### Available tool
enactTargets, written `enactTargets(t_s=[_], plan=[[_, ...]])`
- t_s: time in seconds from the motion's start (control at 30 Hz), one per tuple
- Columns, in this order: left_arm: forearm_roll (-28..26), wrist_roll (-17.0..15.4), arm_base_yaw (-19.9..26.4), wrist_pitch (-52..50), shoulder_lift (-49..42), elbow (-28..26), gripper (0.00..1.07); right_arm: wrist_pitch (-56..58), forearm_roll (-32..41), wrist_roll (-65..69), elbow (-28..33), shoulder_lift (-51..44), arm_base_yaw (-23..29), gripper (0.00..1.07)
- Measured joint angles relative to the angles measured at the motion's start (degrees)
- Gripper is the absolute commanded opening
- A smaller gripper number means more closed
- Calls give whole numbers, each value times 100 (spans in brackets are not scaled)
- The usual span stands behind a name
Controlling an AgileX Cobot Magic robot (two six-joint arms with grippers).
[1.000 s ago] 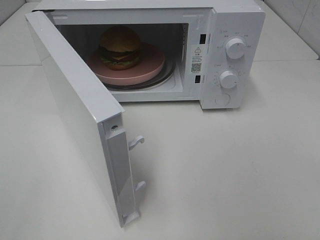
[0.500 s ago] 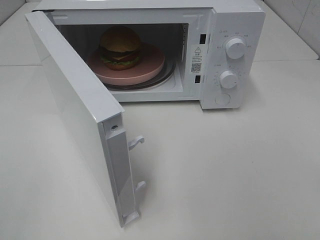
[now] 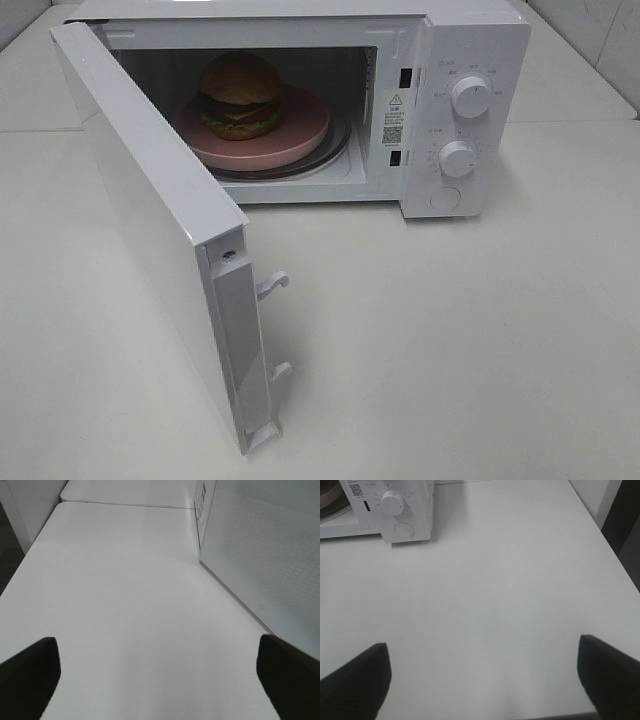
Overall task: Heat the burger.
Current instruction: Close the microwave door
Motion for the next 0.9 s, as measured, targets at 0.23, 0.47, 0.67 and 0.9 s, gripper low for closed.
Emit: enactTargets(t_s=[0.23,0.47,0.67,0.9], plan=[[0,0,0,0,0,0,102,0,0,0,0,0,0,98],[0,0,0,0,0,0,102,0,0,0,0,0,0,98],[0,0,0,0,0,0,102,0,0,0,0,0,0,98],[0,0,0,0,0,0,102,0,0,0,0,0,0,97]])
